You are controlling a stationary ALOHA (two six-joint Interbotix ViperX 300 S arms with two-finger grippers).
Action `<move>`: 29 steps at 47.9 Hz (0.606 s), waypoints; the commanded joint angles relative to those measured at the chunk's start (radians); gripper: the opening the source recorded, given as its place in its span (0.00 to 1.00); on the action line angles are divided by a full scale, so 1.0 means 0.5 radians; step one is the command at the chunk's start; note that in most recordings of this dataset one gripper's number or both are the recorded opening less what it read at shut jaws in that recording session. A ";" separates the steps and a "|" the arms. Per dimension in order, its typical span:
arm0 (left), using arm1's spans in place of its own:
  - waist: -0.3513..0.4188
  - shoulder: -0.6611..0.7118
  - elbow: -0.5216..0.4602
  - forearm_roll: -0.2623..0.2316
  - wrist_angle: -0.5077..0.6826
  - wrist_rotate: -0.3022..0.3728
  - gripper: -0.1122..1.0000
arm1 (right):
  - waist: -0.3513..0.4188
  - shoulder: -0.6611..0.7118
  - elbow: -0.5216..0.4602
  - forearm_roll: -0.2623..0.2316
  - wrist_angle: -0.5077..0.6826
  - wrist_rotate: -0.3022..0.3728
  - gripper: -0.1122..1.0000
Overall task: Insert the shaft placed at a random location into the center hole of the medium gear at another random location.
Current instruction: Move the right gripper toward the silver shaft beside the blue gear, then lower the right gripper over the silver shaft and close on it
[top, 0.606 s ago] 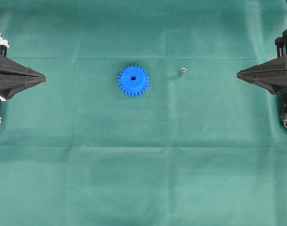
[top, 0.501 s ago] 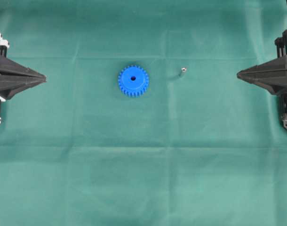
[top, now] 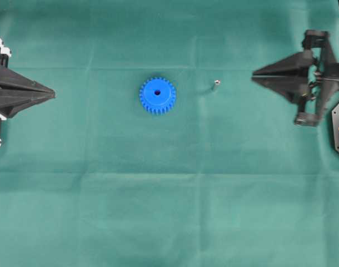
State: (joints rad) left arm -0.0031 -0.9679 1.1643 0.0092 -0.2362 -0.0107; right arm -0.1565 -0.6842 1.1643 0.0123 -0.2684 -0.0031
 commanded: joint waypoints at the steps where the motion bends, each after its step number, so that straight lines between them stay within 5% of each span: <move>1: 0.000 0.015 -0.046 0.006 -0.009 -0.006 0.10 | -0.018 0.163 -0.061 0.012 -0.080 0.018 0.52; 10: 0.003 0.015 -0.043 0.006 -0.009 -0.006 0.10 | -0.067 0.617 -0.089 0.012 -0.377 0.006 0.92; 29: 0.003 0.021 -0.040 0.006 -0.009 -0.009 0.10 | -0.187 1.258 -0.172 0.031 -0.598 0.006 0.90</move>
State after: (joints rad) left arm -0.0031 -0.9649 1.1643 0.0092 -0.2347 -0.0138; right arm -0.2424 -0.0813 1.0983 0.0215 -0.5415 -0.0031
